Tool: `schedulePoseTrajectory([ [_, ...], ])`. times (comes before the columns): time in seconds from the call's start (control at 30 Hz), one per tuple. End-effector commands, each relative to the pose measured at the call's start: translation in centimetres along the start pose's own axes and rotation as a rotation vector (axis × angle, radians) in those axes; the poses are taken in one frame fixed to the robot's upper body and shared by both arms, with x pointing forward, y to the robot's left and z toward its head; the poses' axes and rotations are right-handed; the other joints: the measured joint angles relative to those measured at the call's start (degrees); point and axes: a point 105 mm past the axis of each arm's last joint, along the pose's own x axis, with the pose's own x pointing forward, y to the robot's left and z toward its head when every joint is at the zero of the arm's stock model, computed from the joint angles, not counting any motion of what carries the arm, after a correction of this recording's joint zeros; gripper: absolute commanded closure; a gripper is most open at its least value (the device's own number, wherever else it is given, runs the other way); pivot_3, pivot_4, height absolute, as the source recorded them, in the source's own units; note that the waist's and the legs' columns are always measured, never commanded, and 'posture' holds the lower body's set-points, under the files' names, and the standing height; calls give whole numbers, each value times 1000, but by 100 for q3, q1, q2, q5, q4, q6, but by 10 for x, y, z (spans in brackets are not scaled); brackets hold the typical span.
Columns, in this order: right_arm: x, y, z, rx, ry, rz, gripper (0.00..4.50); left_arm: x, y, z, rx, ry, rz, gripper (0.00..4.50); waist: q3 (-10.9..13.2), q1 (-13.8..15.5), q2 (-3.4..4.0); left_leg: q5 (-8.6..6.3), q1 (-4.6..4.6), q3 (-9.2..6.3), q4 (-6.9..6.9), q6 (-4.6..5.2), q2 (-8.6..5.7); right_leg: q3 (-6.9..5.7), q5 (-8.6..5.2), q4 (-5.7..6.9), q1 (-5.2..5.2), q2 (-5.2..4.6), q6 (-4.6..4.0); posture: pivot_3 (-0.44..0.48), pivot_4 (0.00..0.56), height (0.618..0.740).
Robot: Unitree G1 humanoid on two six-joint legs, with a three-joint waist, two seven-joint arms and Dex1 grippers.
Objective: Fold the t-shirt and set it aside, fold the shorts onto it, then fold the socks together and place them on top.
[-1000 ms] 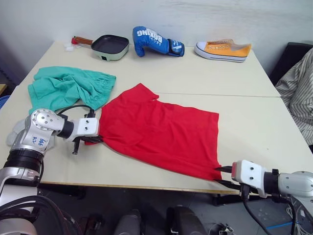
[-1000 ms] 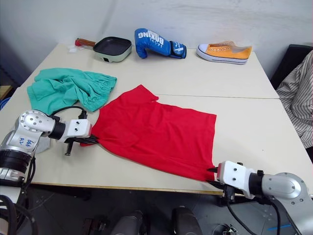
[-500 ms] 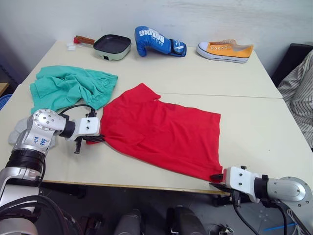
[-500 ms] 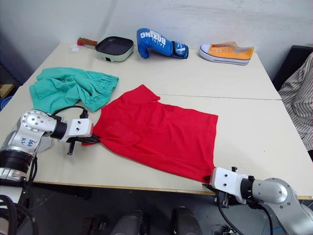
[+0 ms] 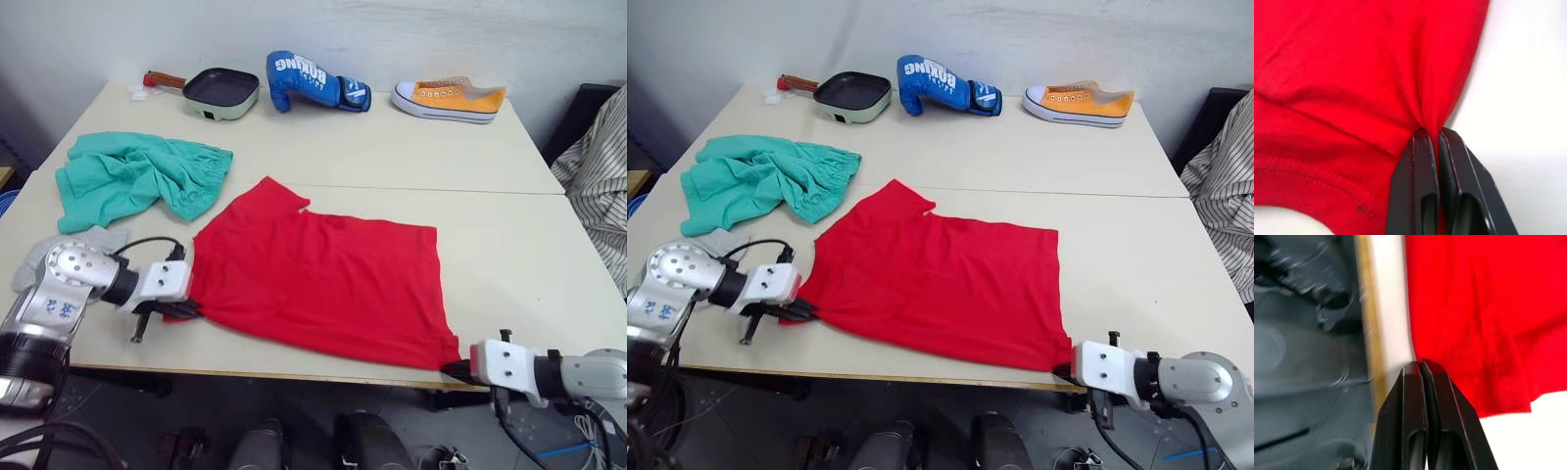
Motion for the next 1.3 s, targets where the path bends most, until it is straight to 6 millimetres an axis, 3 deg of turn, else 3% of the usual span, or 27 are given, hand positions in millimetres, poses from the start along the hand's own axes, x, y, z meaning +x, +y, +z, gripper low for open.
schedulePoseTrajectory([
  [0.03, -11, 1, 0, -13, 0, 21, 4473, -9, -8, 6, -6, 1, 29, 4500, 2, 3, 2, 0, 0, 0, 0, 0, 0, 0, 0, -1, 0, 0, 0, 0, 150, 740],
  [0.27, -16, 0, -12, -98, 67, 1, 4473, -5, -16, 4, -46, 10, 79, 4500, 5, 8, 8, -1, 1, 0, -12, 3, 0, 2, 0, -16, 5, 0, 0, 0, 150, 740],
  [0.4, -13, -5, -7, -59, 22, -32, 4473, -5, -18, 7, -76, -16, 72, 4500, 5, 0, 8, 3, 5, 1, -31, -1, 0, 2, 0, -23, 5, 0, 0, 0, 150, 740],
  [0.5, -16, -2, 5, -14, -30, -4, 3866, -10, -24, 10, -118, -38, 29, 3722, 5, 2, 8, 5, 8, 1, -38, -4, -1, 2, 0, -23, 4, 0, 0, 0, 150, 740],
  [0.57, -20, 1, 18, 45, -81, 20, 3231, -15, -24, 14, -151, -66, 12, 3148, 10, 8, 14, 7, 8, 0, -46, -6, 0, 1, 0, -24, 2, 0, -1, 0, 150, 740],
  [0.67, -33, -12, 54, 169, -229, 6, 2142, -32, -18, 32, -283, -204, -28, 2145, 15, 5, 21, 12, 8, -4, -52, -13, 0, -2, -1, -27, 2, 1, -2, 0, 150, 740],
  [0.87, -41, -61, 88, 333, -404, -115, 87, -51, 45, 64, -370, -442, 136, 270, 19, 11, 17, 19, 12, -11, -46, -12, -2, -5, 0, -21, 6, 0, 0, 0, 150, 740],
  [0.9, -39, -72, 90, 364, -419, -144, 0, -50, 59, 66, -383, -465, 177, 40, 19, 16, 16, 20, 10, -11, -47, -15, -3, -5, 0, -21, 3, 0, 0, 0, 150, 740],
  [1.07, -28, -131, 88, 465, -422, -330, 0, -37, 125, 66, -463, -486, 421, 40, 18, 12, 11, 34, -21, -12, -36, -19, -8, -11, 3, -17, -20, 2, 5, 0, 150, 740],
  [1.13, -21, -158, 76, 520, -370, -428, 0, -34, 148, 66, -519, -511, 518, 40, 20, 5, 7, 35, -92, -11, 10, -17, -9, -12, 5, 29, -88, 3, 9, 0, 150, 740],
  [1.2, -14, -183, 63, 569, -310, -528, 0, -29, 165, 65, -540, -499, 602, 40, 18, 0, 4, 35, -153, -8, 50, -16, -10, -13, 8, 60, -146, 2, 13, 0, 150, 740],
  [1.3, -5, -201, 54, 617, -271, -574, 0, -20, 178, 59, -567, -465, 683, 40, 17, -3, 2, 36, -201, 6, 64, -16, -13, -11, 9, 98, -210, -1, 16, 0, 150, 740],
])
